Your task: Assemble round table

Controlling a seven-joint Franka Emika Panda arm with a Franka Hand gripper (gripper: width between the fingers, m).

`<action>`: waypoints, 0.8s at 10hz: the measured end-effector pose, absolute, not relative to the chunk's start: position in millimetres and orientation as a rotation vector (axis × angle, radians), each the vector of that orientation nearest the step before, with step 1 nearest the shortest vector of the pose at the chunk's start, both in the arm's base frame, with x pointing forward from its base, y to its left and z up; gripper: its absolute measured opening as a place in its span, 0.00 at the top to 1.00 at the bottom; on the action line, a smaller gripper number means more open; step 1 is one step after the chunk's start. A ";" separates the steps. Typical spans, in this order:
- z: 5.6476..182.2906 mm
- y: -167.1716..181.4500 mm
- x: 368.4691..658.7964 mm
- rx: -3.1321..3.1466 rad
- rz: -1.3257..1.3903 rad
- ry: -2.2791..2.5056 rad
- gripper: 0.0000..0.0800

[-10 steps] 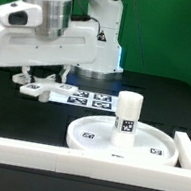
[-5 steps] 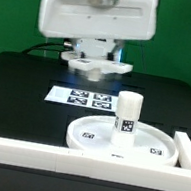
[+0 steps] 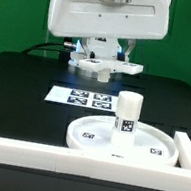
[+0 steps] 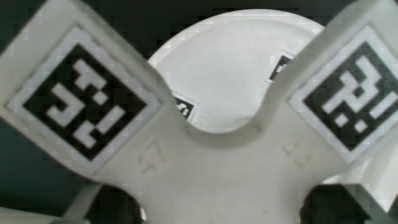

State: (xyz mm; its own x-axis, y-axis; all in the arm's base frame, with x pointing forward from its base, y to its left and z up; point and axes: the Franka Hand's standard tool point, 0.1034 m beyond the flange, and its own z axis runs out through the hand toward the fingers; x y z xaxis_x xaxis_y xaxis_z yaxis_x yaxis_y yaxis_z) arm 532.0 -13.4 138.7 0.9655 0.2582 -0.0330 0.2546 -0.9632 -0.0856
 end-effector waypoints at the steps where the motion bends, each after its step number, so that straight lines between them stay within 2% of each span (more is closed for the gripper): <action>1: 147.1 -2.2 538.4 -3.029 0.069 -0.408 0.44; 2: 154.3 9.5 550.9 -3.025 0.043 -0.439 0.44; 4: 154.6 25.9 565.2 -3.018 0.023 -0.482 0.44; 8: 140.5 33.1 566.1 -3.018 0.012 -0.492 0.44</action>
Offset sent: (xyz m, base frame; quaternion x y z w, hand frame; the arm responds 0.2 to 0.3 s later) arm 0.0304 0.0302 0.0066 -0.0015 -0.0066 -0.0110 0.9999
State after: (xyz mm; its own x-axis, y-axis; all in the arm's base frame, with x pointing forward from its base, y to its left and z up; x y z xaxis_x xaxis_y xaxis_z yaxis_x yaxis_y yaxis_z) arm 566.1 33.1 140.5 0.9483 0.3174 0.0054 0.3167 -0.9448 -0.0834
